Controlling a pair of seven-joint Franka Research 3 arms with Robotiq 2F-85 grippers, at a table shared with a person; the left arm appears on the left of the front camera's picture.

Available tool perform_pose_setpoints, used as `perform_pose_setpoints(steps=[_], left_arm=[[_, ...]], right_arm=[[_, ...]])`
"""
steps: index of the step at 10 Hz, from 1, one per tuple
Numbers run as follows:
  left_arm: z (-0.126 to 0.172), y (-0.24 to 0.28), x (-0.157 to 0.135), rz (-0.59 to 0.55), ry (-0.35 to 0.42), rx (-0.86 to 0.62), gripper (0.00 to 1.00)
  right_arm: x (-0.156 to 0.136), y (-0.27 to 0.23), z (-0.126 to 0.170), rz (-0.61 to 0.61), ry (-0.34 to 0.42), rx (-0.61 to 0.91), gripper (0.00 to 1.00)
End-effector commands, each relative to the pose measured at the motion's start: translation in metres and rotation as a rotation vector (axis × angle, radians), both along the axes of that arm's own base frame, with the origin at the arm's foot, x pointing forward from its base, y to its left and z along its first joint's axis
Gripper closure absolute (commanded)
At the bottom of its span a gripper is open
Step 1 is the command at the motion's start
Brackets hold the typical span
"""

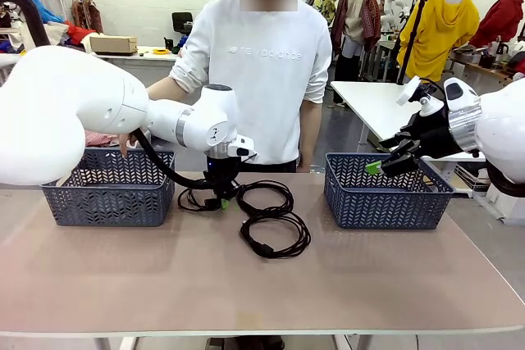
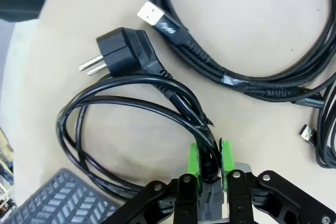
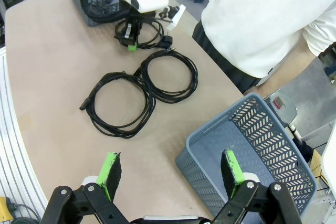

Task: Organize the cables according to human instructions.
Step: Pick up a bundle of cables and place it in the basket indicated by the human.

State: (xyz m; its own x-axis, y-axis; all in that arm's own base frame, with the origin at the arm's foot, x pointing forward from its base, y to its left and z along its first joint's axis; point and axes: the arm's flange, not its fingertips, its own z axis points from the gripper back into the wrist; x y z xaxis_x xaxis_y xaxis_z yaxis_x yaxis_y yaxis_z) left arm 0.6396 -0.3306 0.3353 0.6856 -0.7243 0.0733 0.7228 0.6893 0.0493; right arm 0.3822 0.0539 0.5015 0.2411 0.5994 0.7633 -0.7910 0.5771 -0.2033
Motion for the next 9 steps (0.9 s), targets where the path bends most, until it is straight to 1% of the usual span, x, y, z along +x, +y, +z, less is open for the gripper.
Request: perform_pose_setpoints(steps=[1,5,7,9], left_arm=[[0.031,0.008,-0.003,0.047,-0.053,0.035,1.00],[0.090,0.004,-0.003,-0.035,-0.142,0.058,1.00],[0.116,0.001,-0.007,-0.087,-0.163,0.044,1.00],[0.141,0.010,-0.018,-0.159,-0.142,-0.003,1.00]], right_arm=[[0.002,-0.001,-0.002,0.003,-0.005,0.003,0.00],[0.002,-0.001,-0.002,0.003,-0.005,0.003,0.00],[0.002,-0.001,-0.002,0.003,-0.005,0.003,0.00],[0.002,-0.001,-0.002,0.003,-0.005,0.003,0.00]])
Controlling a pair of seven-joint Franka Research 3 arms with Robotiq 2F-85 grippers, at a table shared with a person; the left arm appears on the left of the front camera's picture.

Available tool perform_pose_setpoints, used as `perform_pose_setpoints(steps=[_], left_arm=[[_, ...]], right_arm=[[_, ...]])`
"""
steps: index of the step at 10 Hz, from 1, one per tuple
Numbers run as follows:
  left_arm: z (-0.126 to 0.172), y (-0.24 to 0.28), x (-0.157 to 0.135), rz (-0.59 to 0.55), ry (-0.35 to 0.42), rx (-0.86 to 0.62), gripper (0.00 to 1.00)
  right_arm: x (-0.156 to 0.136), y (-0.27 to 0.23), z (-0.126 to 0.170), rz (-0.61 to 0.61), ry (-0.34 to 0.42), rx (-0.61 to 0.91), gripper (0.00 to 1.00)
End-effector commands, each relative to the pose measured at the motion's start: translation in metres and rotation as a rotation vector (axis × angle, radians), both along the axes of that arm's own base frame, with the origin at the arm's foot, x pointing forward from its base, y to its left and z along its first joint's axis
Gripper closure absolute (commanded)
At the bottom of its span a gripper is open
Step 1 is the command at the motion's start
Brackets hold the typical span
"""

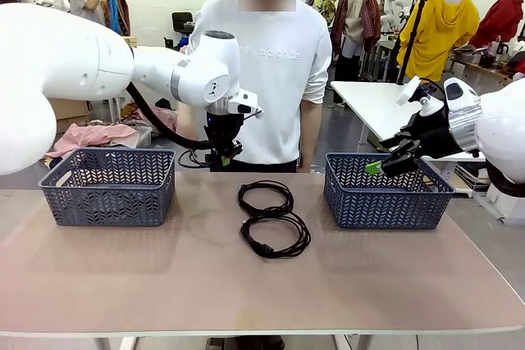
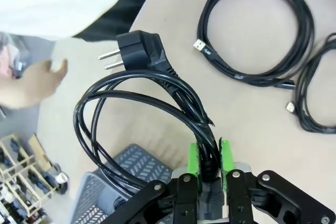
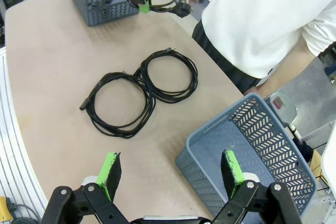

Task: Organize the cables according to human instructions.
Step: Pick up a bundle of cables and place it in the basket indicated by the human.

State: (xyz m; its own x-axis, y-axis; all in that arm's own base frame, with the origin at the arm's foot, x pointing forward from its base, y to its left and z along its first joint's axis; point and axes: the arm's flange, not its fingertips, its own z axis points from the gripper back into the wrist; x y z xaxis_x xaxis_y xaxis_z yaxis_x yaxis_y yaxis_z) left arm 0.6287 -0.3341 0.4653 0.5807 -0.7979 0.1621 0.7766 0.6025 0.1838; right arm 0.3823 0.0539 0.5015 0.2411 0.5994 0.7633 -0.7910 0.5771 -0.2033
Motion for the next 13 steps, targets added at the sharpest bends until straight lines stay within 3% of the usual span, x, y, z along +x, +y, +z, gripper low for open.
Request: perform_pose_setpoints(steps=[1,3,6,9,13], left_arm=[[0.024,0.022,-0.016,-0.055,0.002,0.003,1.00],[0.056,0.046,-0.047,-0.083,-0.020,0.032,1.00],[0.079,0.095,-0.085,-0.115,-0.039,0.056,1.00],[0.070,0.157,-0.108,0.015,-0.035,0.029,1.00],[0.047,0.212,-0.094,0.130,-0.043,0.032,1.00]], right_arm=[[0.002,-0.001,-0.002,0.003,-0.005,0.003,0.00],[0.002,-0.001,-0.002,0.003,-0.005,0.003,0.00],[0.002,-0.001,-0.002,0.003,-0.005,0.003,0.00],[0.002,-0.001,-0.002,0.003,-0.005,0.003,0.00],[0.002,-0.001,-0.002,0.003,-0.005,0.003,0.00]])
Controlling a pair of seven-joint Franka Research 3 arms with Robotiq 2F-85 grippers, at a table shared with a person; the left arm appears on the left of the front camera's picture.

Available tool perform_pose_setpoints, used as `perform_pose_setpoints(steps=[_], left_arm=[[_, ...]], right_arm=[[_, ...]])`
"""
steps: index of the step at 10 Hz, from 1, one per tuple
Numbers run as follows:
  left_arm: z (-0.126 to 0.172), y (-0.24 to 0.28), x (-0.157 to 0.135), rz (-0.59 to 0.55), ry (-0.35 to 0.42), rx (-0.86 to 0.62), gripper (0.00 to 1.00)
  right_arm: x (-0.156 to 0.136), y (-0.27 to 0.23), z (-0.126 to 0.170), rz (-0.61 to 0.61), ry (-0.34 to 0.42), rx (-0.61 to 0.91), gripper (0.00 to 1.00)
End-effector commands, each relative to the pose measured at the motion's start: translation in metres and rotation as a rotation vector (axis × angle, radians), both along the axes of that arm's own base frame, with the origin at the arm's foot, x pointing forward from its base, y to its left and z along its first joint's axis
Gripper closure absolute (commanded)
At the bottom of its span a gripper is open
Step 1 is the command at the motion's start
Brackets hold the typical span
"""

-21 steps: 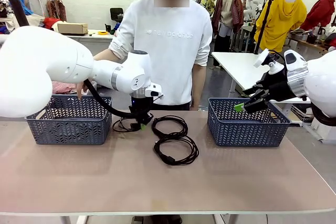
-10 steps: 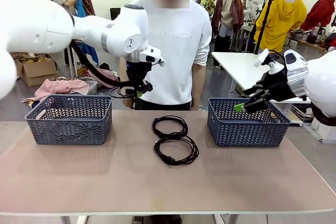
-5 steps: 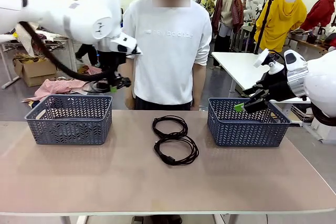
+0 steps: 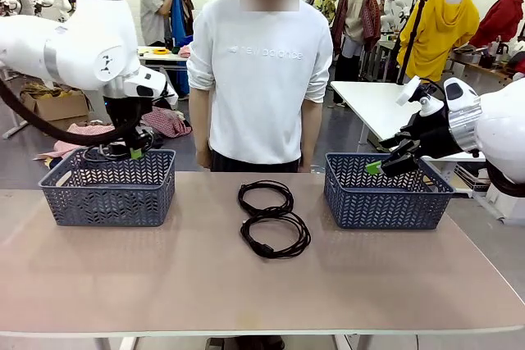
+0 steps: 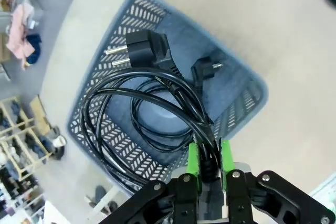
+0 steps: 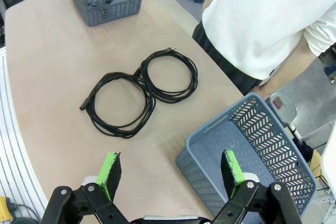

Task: Organize the cables according to human instructions.
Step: Pick up a bundle of cables and place it in the basket indicated by the human.

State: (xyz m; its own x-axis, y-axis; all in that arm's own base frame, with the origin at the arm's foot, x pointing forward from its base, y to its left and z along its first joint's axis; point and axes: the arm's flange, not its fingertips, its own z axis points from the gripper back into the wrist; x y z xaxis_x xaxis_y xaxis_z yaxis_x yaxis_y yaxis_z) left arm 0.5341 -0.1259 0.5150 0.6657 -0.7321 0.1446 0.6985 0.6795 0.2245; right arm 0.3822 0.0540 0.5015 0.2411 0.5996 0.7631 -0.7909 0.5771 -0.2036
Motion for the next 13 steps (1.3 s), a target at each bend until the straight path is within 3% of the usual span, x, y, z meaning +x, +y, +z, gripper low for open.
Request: perform_pose_setpoints(steps=[1,8,9,10,11,12,13], left_arm=[[-0.009,0.013,0.007,0.024,-0.028,-0.007,1.00],[-0.038,0.020,0.045,0.106,-0.051,-0.027,1.00],[-0.040,0.019,0.047,0.109,-0.046,-0.025,0.65],[-0.041,0.019,0.049,0.122,-0.043,-0.024,0.62],[-0.042,0.019,0.050,0.131,-0.045,-0.024,0.46],[-0.042,0.017,0.052,0.135,-0.043,-0.024,0.43],[-0.041,0.014,0.053,0.130,-0.037,-0.031,0.26]], right_arm=[[0.002,-0.001,-0.002,0.003,-0.005,0.004,0.00],[0.002,-0.001,-0.002,0.003,-0.005,0.004,0.00],[0.002,-0.001,-0.002,0.003,-0.005,0.004,0.00],[0.002,-0.001,-0.002,0.003,-0.005,0.004,0.00],[0.002,-0.001,-0.002,0.003,-0.005,0.004,0.00],[0.002,-0.001,-0.002,0.003,-0.005,0.004,0.00],[0.002,-0.001,-0.002,0.003,-0.005,0.004,0.00]])
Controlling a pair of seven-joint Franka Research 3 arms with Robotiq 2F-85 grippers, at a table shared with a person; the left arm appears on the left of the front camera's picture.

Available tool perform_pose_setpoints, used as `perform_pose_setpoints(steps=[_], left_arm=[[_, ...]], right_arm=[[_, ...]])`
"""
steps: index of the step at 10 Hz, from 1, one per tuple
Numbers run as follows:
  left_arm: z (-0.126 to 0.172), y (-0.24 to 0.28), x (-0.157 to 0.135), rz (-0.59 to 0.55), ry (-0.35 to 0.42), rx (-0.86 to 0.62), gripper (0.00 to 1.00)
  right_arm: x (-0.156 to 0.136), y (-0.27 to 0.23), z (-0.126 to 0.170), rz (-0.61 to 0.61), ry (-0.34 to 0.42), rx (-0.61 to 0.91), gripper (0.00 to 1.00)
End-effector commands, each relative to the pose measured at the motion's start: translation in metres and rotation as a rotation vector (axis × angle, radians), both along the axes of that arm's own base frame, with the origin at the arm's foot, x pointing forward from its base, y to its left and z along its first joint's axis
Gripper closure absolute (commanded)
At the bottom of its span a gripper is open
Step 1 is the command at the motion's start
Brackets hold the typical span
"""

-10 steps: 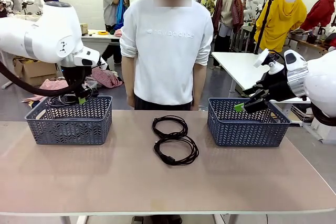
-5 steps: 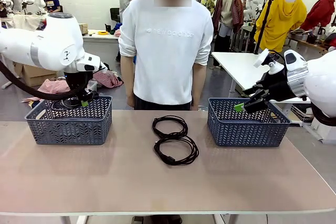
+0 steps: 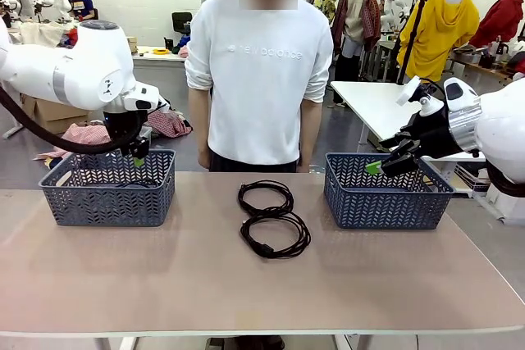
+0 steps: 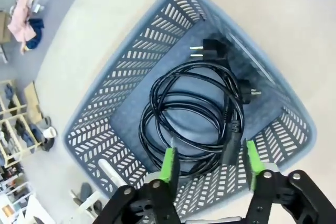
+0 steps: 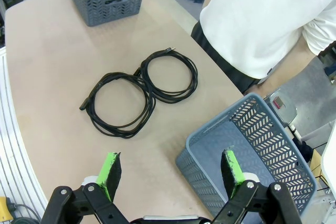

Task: Organize the cables according to human instructions.
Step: Pick up a bundle of cables and place it in the basket indicated by the human.

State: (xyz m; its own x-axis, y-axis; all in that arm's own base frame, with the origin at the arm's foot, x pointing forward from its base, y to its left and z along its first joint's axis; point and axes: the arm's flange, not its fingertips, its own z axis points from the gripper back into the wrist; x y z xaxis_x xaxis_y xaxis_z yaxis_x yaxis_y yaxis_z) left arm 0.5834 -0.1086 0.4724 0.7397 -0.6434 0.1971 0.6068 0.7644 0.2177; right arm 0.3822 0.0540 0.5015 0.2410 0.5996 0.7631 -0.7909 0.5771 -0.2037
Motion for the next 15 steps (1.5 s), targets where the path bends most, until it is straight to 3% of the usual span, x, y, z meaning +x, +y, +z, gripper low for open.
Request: perform_pose_setpoints(steps=[1,2,4,7,8,15], left_arm=[[0.0056,-0.0069,0.0041,0.011,0.005,0.011,0.24],[0.0096,-0.0093,0.0038,0.005,0.013,-0.003,0.07],[0.0144,-0.0102,0.0029,0.004,0.030,-0.033,0.00],[0.0090,-0.0125,0.0014,0.015,0.049,-0.092,0.00],[0.0111,-0.0132,0.0011,0.005,0.029,-0.033,0.00],[0.0111,-0.0132,0.0011,0.005,0.029,-0.033,0.00]], right_arm=[[0.0016,-0.0007,-0.0017,0.003,-0.005,0.004,0.00],[0.0016,-0.0007,-0.0017,0.003,-0.005,0.004,0.00],[0.0016,-0.0007,-0.0017,0.003,-0.005,0.004,0.00],[0.0016,-0.0007,-0.0017,0.003,-0.005,0.004,0.00],[0.0016,-0.0007,-0.0017,0.003,-0.005,0.004,0.00],[0.0016,-0.0007,-0.0017,0.003,-0.005,0.004,0.00]])
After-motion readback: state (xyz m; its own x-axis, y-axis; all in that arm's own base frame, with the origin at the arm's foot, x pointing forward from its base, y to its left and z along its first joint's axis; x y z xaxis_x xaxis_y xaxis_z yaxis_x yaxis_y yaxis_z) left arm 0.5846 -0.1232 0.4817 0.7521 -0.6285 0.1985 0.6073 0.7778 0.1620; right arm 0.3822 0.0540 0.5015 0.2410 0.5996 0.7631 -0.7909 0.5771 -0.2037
